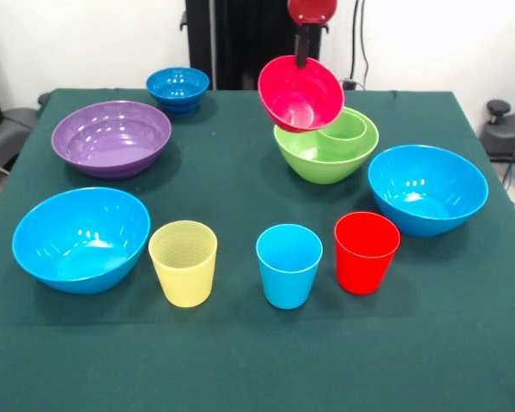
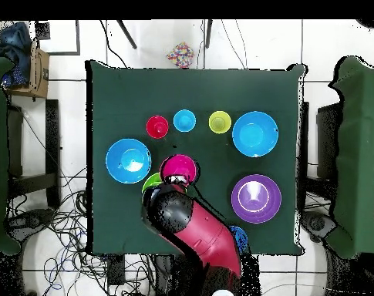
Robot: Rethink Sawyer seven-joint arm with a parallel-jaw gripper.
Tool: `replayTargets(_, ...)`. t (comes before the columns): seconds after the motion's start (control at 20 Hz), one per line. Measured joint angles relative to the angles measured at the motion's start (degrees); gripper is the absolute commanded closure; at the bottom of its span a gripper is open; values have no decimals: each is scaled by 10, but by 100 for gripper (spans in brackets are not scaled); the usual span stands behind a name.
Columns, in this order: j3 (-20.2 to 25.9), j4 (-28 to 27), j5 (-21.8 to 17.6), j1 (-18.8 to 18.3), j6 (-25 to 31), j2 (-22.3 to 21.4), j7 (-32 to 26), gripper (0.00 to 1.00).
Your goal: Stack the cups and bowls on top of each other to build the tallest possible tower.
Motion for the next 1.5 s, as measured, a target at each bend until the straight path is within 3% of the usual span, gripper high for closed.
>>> replayTargets(0.5, -23, -7, 0, 51, 0, 13, 0, 100)
replayTargets(1.35, -25, -7, 13, 59, -32, 14, 0, 100)
replayTargets(1.5, -43, -12, 18, 82, -37, 28, 1, 100)
